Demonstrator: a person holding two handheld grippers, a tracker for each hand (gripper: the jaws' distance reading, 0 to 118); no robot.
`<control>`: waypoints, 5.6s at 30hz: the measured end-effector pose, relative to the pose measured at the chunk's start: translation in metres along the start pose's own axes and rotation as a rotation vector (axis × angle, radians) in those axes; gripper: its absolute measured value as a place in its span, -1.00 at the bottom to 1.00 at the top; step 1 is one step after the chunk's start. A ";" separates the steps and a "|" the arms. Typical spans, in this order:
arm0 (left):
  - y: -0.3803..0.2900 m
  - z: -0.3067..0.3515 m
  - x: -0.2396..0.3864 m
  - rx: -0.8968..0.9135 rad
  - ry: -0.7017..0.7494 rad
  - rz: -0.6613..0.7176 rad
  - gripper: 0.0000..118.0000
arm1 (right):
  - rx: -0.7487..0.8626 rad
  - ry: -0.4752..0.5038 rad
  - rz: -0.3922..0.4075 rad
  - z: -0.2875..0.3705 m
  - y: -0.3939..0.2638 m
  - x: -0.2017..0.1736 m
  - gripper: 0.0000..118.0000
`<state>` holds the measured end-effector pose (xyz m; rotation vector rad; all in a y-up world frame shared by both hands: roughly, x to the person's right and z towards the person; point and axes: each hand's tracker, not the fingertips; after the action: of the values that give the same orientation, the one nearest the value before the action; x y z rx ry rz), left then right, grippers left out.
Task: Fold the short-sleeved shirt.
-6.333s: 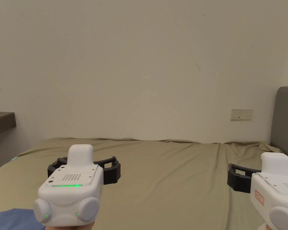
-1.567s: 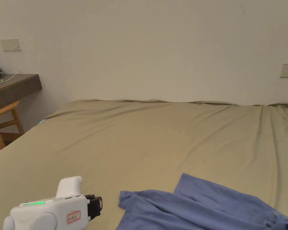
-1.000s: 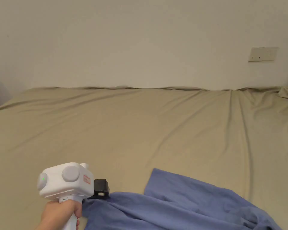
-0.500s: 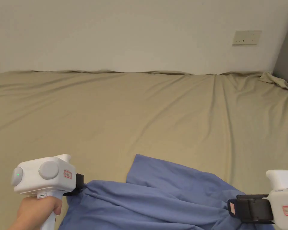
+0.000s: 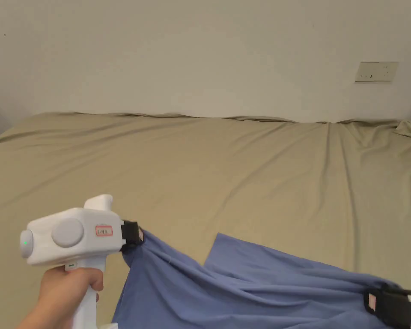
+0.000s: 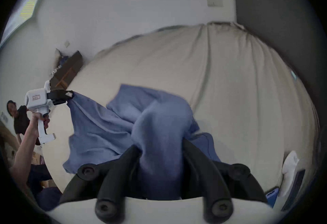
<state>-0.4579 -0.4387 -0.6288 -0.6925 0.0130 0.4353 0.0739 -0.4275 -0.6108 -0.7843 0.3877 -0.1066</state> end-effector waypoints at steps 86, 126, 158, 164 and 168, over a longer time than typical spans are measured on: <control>-0.317 0.254 0.008 0.233 0.213 0.026 0.04 | 0.223 -0.132 0.059 0.138 -0.187 -0.023 0.52; -0.256 0.146 -0.040 -0.083 0.166 -0.086 -0.81 | -0.352 -0.021 0.320 -0.143 0.102 0.004 1.00; 0.035 0.171 0.017 0.254 0.067 -0.258 -0.88 | 0.348 -0.085 0.326 0.027 0.270 -0.037 -0.91; 0.150 0.156 0.044 0.306 0.131 -0.307 -0.90 | 0.481 -0.151 0.294 0.052 0.352 -0.044 -0.91; 0.211 0.149 0.061 0.375 0.183 -0.331 -0.90 | 0.627 -0.225 0.279 0.067 0.390 -0.059 -0.91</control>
<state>-0.5052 -0.1784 -0.6529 -0.3518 0.1476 0.0448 0.0257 -0.0933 -0.8250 -0.1161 0.2245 0.1194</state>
